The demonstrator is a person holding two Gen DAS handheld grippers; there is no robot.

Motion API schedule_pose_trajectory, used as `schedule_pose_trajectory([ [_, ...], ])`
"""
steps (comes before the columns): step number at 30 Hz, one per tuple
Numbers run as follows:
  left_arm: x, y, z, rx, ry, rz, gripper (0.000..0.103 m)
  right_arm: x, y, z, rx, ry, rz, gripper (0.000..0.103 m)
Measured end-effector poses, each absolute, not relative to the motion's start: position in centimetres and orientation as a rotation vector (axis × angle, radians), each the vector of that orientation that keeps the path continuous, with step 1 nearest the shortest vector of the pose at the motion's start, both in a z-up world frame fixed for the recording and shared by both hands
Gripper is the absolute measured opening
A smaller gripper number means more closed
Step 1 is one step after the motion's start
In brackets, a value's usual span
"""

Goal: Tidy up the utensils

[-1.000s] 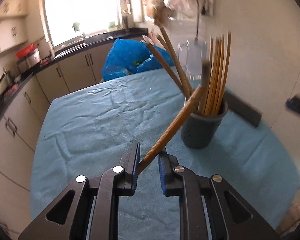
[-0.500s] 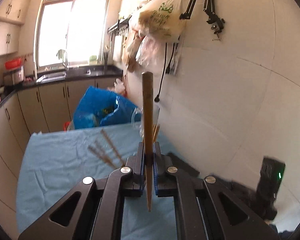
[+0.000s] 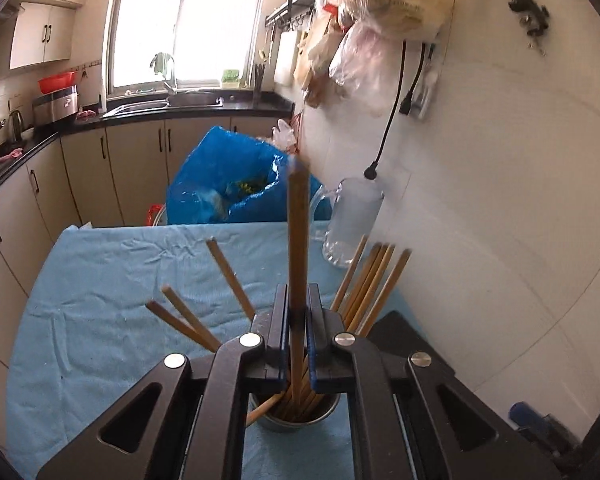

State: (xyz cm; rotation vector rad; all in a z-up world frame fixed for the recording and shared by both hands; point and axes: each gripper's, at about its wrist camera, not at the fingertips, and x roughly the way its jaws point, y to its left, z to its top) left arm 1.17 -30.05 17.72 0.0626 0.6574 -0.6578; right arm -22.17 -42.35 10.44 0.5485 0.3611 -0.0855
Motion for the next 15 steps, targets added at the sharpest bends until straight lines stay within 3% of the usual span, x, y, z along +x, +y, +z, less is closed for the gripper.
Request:
schedule_pose_trajectory([
  [2,1.2,-29.9,17.6,0.067,0.66,-0.655,0.032,-22.2,-42.4,10.4,0.549,0.362,-0.085,0.048],
  [4,0.7,-29.4,18.1,0.052,0.642,-0.658,0.041,-22.2,-42.3,10.4,0.55,0.365,-0.089,0.048],
  [7,-0.7,-28.1,19.8,0.04,0.614,-0.665,0.046,-22.5,-41.9,10.7,0.546,0.364,-0.096,0.053],
  [11,-4.3,-24.8,21.4,0.024,0.54,-0.627,0.082,-22.8,-40.6,11.6,0.498,0.372,-0.152,0.065],
  [15,-7.8,-21.3,20.3,0.052,0.498,-0.541,0.088,-22.9,-38.1,12.2,0.402,0.391,-0.231,0.081],
])
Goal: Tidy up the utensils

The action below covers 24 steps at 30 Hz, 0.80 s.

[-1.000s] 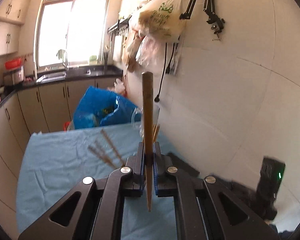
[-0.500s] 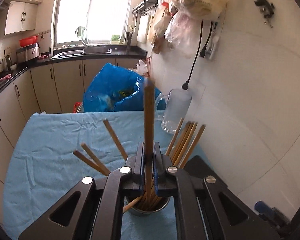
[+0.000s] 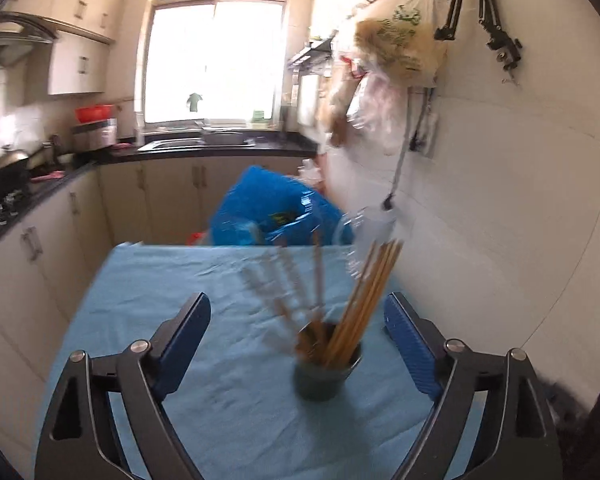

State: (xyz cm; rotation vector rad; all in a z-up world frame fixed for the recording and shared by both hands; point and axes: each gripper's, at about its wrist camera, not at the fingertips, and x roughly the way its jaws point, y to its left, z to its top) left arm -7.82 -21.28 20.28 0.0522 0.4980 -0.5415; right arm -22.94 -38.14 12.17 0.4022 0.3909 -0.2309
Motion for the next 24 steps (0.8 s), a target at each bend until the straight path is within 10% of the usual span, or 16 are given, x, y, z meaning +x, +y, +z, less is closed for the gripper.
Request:
schedule_pose_trajectory([
  [24,-12.0,-13.6,14.9,0.091,0.58,-0.396,0.088,-22.6,-29.8,11.8,0.188,0.477,-0.289,0.089],
])
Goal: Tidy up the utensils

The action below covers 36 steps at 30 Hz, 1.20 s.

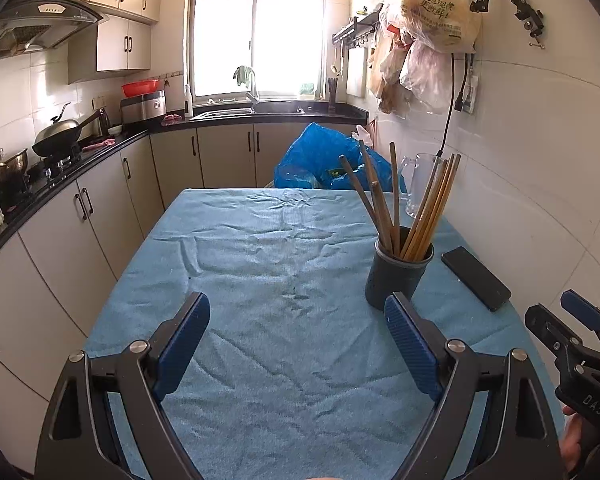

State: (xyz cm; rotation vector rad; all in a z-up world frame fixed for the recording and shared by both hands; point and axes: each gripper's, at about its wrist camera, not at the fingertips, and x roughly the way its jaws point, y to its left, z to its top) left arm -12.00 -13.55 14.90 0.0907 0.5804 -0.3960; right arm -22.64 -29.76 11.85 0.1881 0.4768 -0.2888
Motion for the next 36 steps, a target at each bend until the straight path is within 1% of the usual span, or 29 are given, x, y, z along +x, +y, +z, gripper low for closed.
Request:
schedule_pose_trajectory([
  [31,-12.4,-11.8,13.6,0.088,0.599,-0.415,0.088,-21.3,-28.2,11.1,0.135,0.538,-0.334,0.089],
  [33,-12.5,-11.8,13.5,0.086,0.609,-0.411,0.089,-21.4,-28.2,11.1,0.134,0.54,-0.337,0.089],
  [35,-12.6,-11.9,13.5,0.09,0.613,-0.4,0.095,-21.5,-28.3,11.1,0.135,0.541,-0.339,0.09],
  [36,-12.7,-12.0,13.4,0.096,0.609,-0.394,0.095,-21.5,-28.3,11.0,0.134,0.542,-0.339,0.09],
])
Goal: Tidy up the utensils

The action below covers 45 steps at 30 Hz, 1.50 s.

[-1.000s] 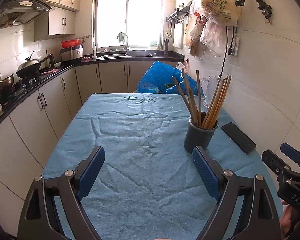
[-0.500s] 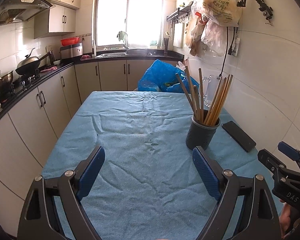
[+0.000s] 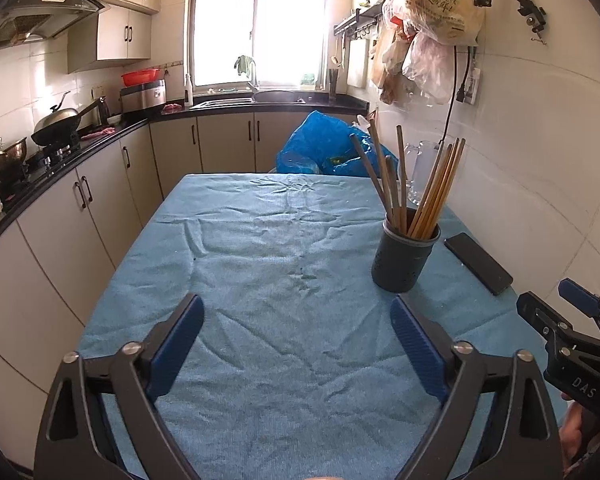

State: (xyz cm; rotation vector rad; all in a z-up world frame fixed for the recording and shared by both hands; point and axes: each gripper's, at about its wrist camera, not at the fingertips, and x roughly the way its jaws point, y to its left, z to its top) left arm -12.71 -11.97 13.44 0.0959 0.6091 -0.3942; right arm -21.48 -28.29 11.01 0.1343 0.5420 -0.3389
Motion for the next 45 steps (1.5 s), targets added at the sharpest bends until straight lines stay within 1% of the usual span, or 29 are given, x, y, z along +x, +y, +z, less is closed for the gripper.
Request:
schedule_pose_trajectory([
  [8,-13.1,-12.2,13.4,0.125,0.617,-0.38,0.099,-21.7,-28.4,10.7,0.137,0.553,-0.344,0.09],
  [15,-13.3,-12.0,13.6,0.11,0.624,-0.395,0.099,-21.8,-28.4,10.6,0.137,0.557,-0.352,0.09],
  [21,-14.6,-12.6,13.1,0.194,0.58,-0.308,0.099,-21.7,-28.4,10.6,0.139,0.559,-0.354,0.09],
  [45,-14.6,-12.8,12.4,0.22,0.604,-0.291,0.099,-21.6,-28.3,10.0,0.141,0.581,-0.355,0.09],
])
